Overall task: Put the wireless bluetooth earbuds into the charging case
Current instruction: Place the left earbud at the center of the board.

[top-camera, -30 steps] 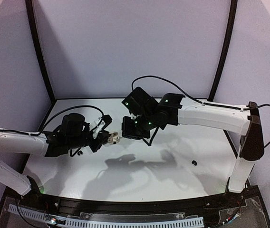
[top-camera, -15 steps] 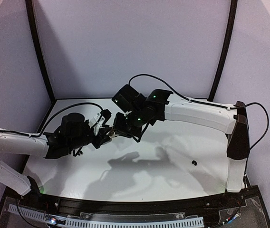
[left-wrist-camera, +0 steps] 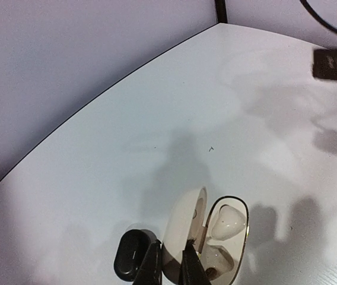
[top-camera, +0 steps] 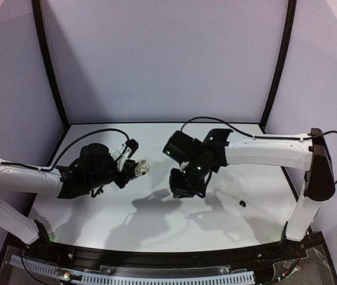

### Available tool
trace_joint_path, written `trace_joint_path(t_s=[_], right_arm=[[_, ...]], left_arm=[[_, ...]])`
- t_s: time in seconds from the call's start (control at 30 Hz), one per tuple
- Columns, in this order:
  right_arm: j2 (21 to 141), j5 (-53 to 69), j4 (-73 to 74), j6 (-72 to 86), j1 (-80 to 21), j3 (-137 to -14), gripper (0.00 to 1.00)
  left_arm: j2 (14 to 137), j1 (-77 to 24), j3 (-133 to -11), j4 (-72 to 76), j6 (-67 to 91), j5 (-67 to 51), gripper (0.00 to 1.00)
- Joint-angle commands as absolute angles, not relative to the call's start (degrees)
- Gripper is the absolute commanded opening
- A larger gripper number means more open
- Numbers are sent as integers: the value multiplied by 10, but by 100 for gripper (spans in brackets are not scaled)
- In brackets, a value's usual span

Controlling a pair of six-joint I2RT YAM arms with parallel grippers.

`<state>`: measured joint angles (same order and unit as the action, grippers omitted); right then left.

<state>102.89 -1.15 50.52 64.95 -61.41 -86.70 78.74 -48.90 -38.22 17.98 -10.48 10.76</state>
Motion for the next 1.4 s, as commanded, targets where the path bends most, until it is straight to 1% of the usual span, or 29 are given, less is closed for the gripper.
trace_joint_path(t_s=[0.0, 0.07, 0.2, 0.37, 0.57, 0.77, 0.8, 0.9, 1.0, 1.07, 1.27, 1.37], right_arm=[[994, 140, 548, 620, -603, -752, 0], [986, 221, 547, 593, -593, -706, 0], [1008, 300, 573, 522, -586, -669, 0], [1067, 311, 604, 453, -567, -686, 0], [1185, 282, 689, 363, -564, -784, 0], [1239, 257, 735, 339, -563, -847, 0], [1246, 254, 740, 339, -563, -859, 4], [1263, 235, 757, 338, -563, -900, 12], [1279, 224, 762, 338, -563, -932, 17], [1289, 215, 765, 340, -563, -952, 17], [1309, 186, 773, 349, -563, -1003, 23], [1316, 164, 776, 355, -563, -1031, 24]], left_arm=[[784, -485, -386, 155, -110, 134, 1], [783, -485, -387, 155, -116, 133, 1], [783, -484, -387, 157, -125, 127, 1], [782, -485, -391, 152, -124, 121, 1], [780, -484, -393, 141, -126, 122, 1], [781, -479, -392, 140, -121, 121, 1], [782, -478, -392, 140, -121, 120, 1], [782, -476, -393, 141, -120, 117, 1], [782, -474, -393, 143, -120, 116, 1], [782, -474, -392, 143, -122, 115, 1], [780, -474, -390, 141, -120, 113, 1], [780, -474, -389, 141, -119, 110, 1]])
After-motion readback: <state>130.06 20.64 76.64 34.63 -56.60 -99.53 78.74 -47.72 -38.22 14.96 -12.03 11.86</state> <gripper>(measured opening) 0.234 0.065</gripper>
